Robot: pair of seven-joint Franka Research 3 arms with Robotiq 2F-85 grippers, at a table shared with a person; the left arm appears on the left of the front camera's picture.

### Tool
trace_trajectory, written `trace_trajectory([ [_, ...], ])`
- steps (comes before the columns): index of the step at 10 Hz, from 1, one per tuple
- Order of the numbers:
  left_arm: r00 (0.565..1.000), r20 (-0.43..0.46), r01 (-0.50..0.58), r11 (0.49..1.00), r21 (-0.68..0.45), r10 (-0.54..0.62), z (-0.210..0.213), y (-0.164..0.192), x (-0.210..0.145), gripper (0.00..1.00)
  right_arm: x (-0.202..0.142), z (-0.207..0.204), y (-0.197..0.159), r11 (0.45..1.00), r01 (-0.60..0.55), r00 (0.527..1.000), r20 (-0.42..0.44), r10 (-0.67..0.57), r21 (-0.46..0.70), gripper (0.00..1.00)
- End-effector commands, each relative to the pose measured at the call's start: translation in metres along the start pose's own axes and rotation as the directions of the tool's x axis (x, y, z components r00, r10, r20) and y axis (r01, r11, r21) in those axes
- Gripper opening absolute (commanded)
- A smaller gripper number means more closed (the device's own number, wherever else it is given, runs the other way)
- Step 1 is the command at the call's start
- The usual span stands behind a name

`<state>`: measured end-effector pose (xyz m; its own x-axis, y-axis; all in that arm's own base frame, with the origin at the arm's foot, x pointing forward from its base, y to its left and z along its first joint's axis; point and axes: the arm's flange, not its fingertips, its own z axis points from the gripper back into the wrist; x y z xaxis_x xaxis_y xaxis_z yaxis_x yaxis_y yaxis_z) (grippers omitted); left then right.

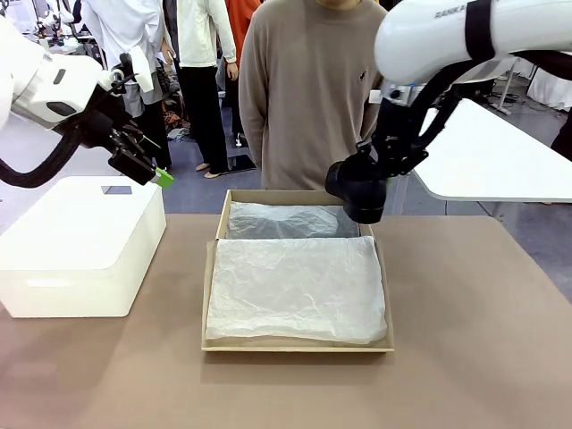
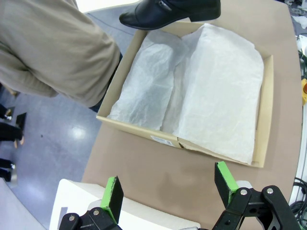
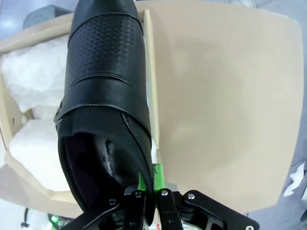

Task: Pack the shoes into the box.
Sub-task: Place the other shoe of the Shoes into the Shoes Box.

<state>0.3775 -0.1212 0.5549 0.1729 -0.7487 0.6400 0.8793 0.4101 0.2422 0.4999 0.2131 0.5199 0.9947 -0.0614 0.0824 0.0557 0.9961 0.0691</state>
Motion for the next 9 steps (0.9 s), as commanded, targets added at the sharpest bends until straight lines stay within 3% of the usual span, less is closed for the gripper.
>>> trace_trajectory([
  [1,1.000,0.010,-0.008,1.000,-0.009,0.008,-0.001,0.000,-0.001,1.00,0.012,0.005,0.031,0.986,0.157,0.987,0.052,-0.154,-0.057,0.00],
  [4,1.000,0.010,-0.008,1.000,-0.009,0.008,-0.001,0.000,-0.001,1.00,0.014,0.003,0.064,0.982,0.180,0.981,0.081,-0.174,-0.064,0.00],
  [9,1.000,0.010,-0.008,1.000,-0.009,0.008,-0.001,0.000,-0.001,1.00,0.005,-0.005,0.052,0.986,0.162,0.986,0.045,-0.160,-0.038,0.00],
])
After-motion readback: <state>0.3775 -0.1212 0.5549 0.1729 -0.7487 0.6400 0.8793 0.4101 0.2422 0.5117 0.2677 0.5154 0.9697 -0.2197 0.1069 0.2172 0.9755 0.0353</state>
